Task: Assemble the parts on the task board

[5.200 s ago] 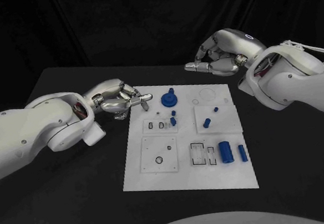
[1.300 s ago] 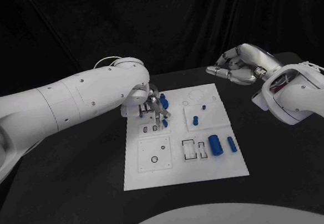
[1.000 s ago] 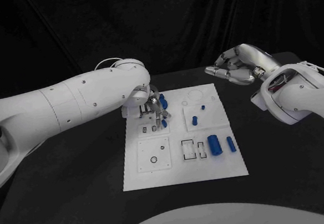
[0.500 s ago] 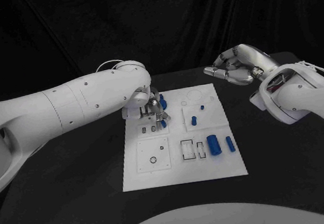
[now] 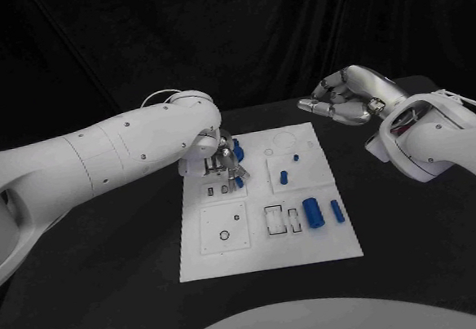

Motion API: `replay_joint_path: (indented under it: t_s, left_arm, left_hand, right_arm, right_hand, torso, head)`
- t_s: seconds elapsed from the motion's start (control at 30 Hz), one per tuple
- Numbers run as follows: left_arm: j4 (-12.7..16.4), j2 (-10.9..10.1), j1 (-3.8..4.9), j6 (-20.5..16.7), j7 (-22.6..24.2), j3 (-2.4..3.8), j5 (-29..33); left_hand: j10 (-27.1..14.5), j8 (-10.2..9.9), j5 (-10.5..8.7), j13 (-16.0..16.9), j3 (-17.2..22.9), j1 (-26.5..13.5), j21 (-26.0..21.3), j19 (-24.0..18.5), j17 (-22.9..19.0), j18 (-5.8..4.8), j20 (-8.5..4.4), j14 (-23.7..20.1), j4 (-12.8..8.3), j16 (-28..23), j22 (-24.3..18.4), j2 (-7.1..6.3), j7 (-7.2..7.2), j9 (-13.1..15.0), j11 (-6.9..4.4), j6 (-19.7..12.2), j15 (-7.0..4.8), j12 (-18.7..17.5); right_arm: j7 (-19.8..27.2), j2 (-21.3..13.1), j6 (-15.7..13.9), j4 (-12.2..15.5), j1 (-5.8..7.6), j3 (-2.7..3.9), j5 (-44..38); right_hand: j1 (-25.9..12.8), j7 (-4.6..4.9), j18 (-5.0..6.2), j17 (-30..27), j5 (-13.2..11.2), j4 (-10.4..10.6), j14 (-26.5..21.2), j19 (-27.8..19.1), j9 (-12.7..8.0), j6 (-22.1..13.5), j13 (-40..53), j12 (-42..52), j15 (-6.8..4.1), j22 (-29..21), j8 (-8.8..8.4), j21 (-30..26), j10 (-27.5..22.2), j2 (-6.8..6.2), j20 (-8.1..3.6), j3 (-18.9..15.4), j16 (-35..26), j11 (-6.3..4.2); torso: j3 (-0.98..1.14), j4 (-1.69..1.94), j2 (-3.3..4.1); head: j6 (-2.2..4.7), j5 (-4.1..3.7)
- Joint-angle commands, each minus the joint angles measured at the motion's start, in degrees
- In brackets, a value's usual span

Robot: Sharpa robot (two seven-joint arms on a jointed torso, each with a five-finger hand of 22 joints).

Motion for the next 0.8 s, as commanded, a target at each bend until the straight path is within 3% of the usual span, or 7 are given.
replay_joint_path:
  t_s: [0.03,0.8]
  left_arm:
    - [-0.1,0.2,-0.18,0.9,0.9,0.06,0.0]
    - [-1.1,0.4,-0.59,0.1,1.5,0.06,0.0]
  left_hand:
    - [6.3,-1.1,-0.28,15.2,2.7,0.7,-1.0,-0.8,15.8,-2.75,-0.16,6.4,-0.7,-0.5,1.9,-0.18,0.0,0.7,-0.11,0.5,-0.64,1.2]
    - [5.7,-2.9,1.7,14.4,5.8,1.5,-1.8,-1.3,15.8,-2.6,-0.15,6.4,-3.3,-0.5,1.5,-0.79,0.14,1.0,-0.04,0.2,-0.62,1.0]
  right_arm:
    - [-1.1,0.1,0.4,0.0,-0.17,0.05,-0.4]
    - [-1.3,0.2,0.8,-0.1,-0.32,0.05,-0.4]
  right_hand:
    - [0.7,-0.01,-0.17,15.4,1.1,0.2,6.2,-0.5,0.7,-0.5,15.5,1.0,-0.07,10.2,0.89,-1.5,6.0,0.52,0.16,-1.6,1.4,-0.25]
    - [0.6,-0.01,-0.14,15.4,1.1,0.2,6.2,-0.5,0.7,-0.5,15.5,1.0,-0.06,10.1,0.87,-1.7,6.0,0.56,0.17,-1.6,1.4,-0.24]
  torso:
    - [-0.01,-0.01,-0.02]
    - [0.02,-0.04,-0.07]
  head:
    - [-0.01,-0.03]
    - [-0.01,-0.22]
